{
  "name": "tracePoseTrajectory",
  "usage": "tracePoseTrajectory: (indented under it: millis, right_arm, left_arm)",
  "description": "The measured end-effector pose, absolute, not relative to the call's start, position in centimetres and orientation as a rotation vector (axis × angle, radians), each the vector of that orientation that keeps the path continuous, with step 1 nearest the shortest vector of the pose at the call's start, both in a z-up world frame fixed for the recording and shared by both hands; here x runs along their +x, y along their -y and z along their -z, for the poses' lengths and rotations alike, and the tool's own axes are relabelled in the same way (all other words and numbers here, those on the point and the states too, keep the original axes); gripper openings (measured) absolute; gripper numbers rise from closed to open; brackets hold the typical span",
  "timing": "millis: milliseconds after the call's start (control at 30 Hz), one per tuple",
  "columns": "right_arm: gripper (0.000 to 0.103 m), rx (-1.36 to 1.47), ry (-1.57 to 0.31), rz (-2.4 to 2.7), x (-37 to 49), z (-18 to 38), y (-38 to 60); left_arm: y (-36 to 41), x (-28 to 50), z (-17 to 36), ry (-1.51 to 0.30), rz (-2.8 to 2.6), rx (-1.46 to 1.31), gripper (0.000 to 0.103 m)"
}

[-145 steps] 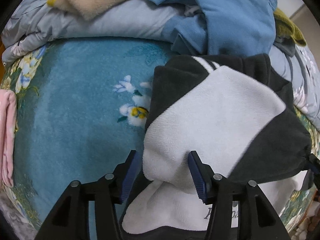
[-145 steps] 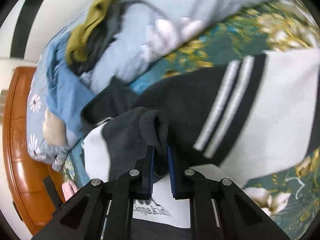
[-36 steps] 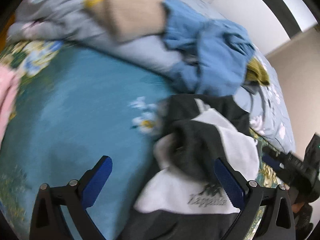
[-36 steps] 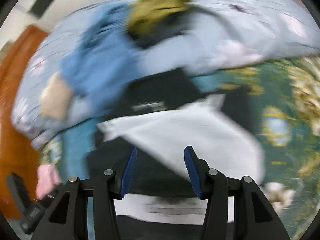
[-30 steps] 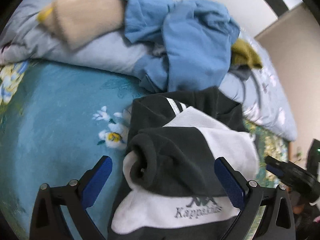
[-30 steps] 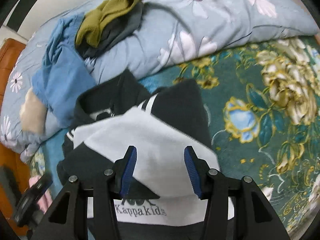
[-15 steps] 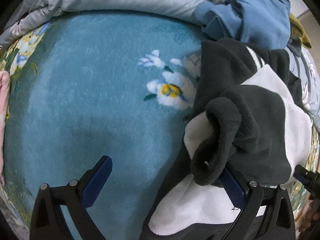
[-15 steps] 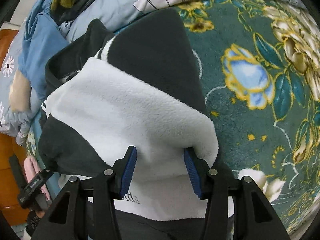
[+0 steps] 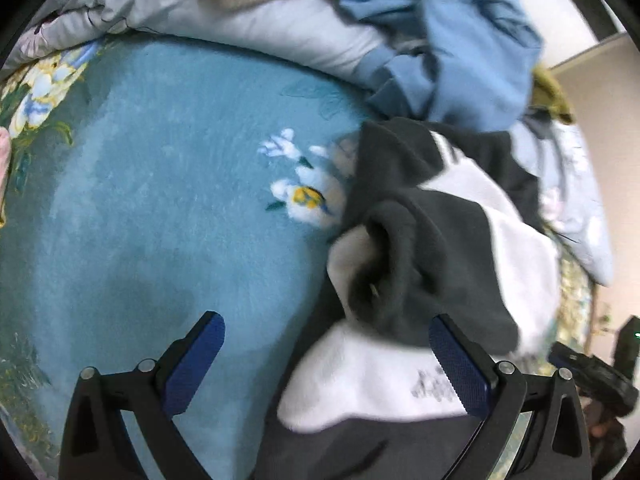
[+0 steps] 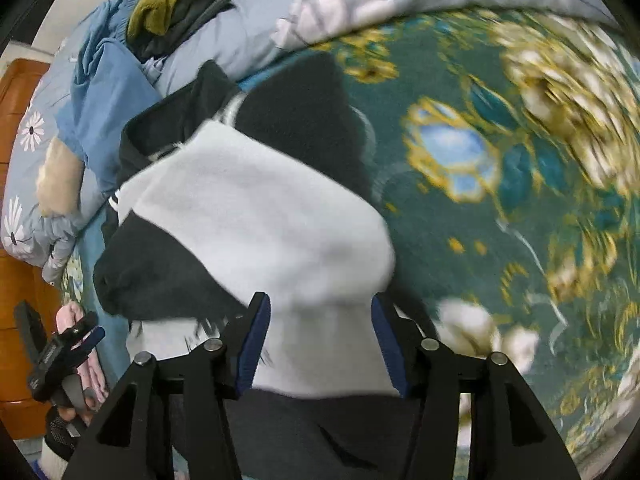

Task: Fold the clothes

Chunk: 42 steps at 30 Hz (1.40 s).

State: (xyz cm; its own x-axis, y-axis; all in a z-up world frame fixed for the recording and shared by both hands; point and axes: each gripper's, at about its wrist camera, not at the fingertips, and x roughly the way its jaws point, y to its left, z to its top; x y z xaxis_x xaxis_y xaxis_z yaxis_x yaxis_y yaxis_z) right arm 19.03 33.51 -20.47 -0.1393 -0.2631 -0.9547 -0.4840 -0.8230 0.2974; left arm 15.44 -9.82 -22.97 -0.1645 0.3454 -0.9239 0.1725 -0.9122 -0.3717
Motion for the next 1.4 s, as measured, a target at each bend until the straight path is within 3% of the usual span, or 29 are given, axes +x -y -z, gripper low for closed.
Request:
tracePoseTrajectory:
  millis: [167,400,667,1000,1267,1400]
  right_arm:
    - [0.061,-1.997,-0.934,-1.937,26.9,21.7,-34.1]
    - [0.061,-2.086,-0.974,-1.775,34.7,25.4,-33.4]
    - [0.061,-2.144,-0.917,-1.826,36.8,27.3,-31.0]
    - [0.061,-2.133,-0.991,-1.899,37.5,26.9,-29.8]
    - [0.028,-2.053,-1.079,-1.877,38.5,26.7,-30.5]
    - [0.023,-2.046,-1.105,-1.887,38.6,26.5,-30.6]
  left_arm:
    - [11.6,21.5,23.8,0.616,-2.139,-1.994,0.103]
    - [10.2,28.2,26.1,0.420,-2.008,-2.064,0.103]
    - [8.0,32.3,28.6,0.292,-1.892,-2.108,0.103]
    - [6.8,33.5,28.0,0.211,-1.821,-2.084,0.103]
    - [7.8,35.1,28.4,0.277,-1.805,-2.146,0.095]
    - [8.0,35.8,28.3,0.296,-1.769,-2.150,0.080]
